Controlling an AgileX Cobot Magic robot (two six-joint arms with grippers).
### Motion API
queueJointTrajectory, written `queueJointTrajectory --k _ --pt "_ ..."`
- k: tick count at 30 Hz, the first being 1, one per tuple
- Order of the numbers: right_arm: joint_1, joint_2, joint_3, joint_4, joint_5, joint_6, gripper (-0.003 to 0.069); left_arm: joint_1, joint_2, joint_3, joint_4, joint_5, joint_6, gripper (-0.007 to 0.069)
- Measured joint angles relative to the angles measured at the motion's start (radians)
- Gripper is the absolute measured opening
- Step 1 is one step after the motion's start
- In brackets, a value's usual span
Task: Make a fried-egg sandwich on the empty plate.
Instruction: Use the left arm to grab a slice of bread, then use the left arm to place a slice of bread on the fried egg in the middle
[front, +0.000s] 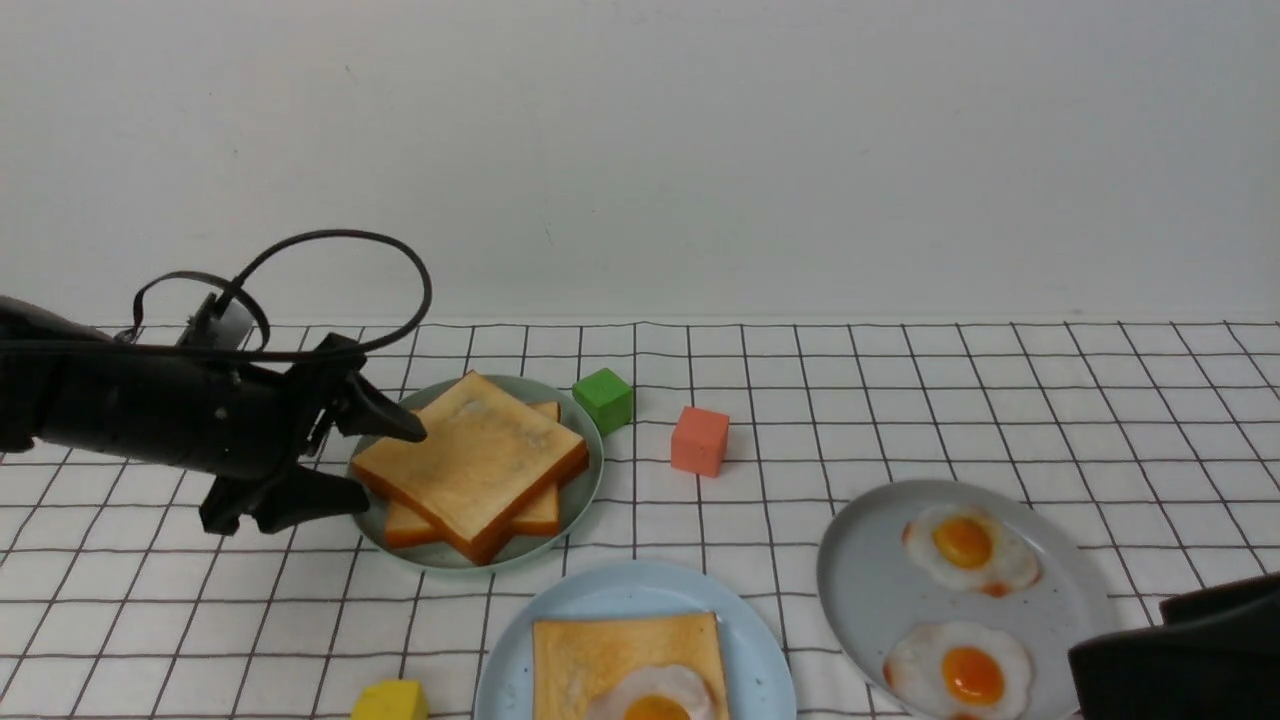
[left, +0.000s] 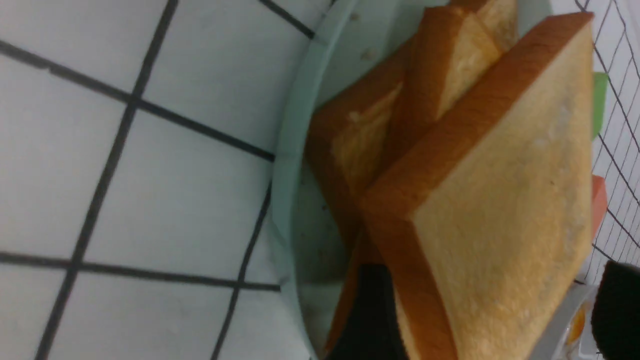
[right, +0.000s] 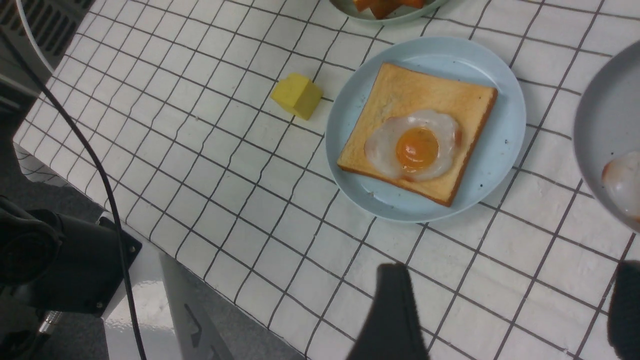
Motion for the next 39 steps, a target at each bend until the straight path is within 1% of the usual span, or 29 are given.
queueJointTrajectory --k 8,10,13,15,17,18,19,20,21,22,23,24,25,28,30,35,36,39 --pt "0.0 0.0 0.0 0.0 -0.014 0.0 0.0547 0.0 0.051 -0.001 -0.068 -0.046 0.047 0.0553" --pt "0.0 0.0 0.0 0.0 -0.014 0.0 0.0547 0.0 0.051 -0.001 -0.083 -0.048 0.064 0.0544" --pt "0.0 0.0 0.0 0.0 -0.015 0.0 0.0547 0.0 0.051 -0.001 -0.127 -0.048 0.108 0.0499" --pt "0.0 0.0 0.0 0.0 -0.015 0.0 0.0547 0.0 0.051 -0.001 -0.146 -0.041 0.13 0.0455" --pt "0.0 -0.002 0.0 0.0 -0.015 0.0 0.0547 0.0 0.051 -0.001 -0.154 -0.032 0.151 0.0388" --pt "0.0 -0.002 0.0 0.0 -0.015 0.0 0.0547 0.0 0.051 -0.001 -0.154 -0.03 0.156 0.0367" --pt "0.0 -0.002 0.0 0.001 -0.015 0.0 0.0547 0.0 0.051 -0.001 -0.153 -0.029 0.167 0.0329" --pt "0.0 -0.002 0.0 0.003 -0.015 0.0 0.0547 0.0 0.051 -0.001 -0.151 -0.027 0.179 0.0272" --pt "0.0 -0.002 0.0 0.006 -0.015 0.0 0.0547 0.001 0.051 -0.001 -0.149 -0.027 0.186 0.0238" --pt "0.0 -0.002 0.0 0.007 -0.015 0.0 0.0547 0.001 0.051 -0.001 -0.149 -0.027 0.188 0.023" --pt "0.0 -0.003 0.0 0.012 -0.015 0.0 0.0547 0.001 0.051 -0.001 -0.147 -0.025 0.194 0.0172" --pt "0.0 -0.003 0.0 0.013 -0.015 0.0 0.0547 0.001 0.05 -0.002 -0.14 -0.024 0.197 0.0129" --pt "0.0 -0.003 0.0 0.016 -0.015 0.0 0.0547 0.001 0.047 -0.002 -0.132 -0.023 0.197 0.0117" --pt "0.0 -0.003 0.0 0.016 -0.014 0.0 0.0547 0.001 0.028 -0.002 -0.11 -0.019 0.197 0.0118" --pt "0.0 -0.003 0.0 0.016 -0.013 0.0 0.0547 0.001 -0.035 -0.002 -0.067 -0.015 0.206 0.0117" --pt "0.0 -0.003 0.0 0.016 -0.013 0.0 0.0547 0.001 -0.171 -0.002 -0.003 -0.017 0.239 0.0117" --pt "0.0 -0.003 0.0 0.016 -0.013 0.0 0.0547 0.001 -0.233 -0.002 0.023 0.002 0.26 0.0117" --pt "0.0 -0.003 0.0 0.015 -0.013 0.0 0.0547 -0.002 -0.292 0.0 0.039 0.065 0.309 0.0117"
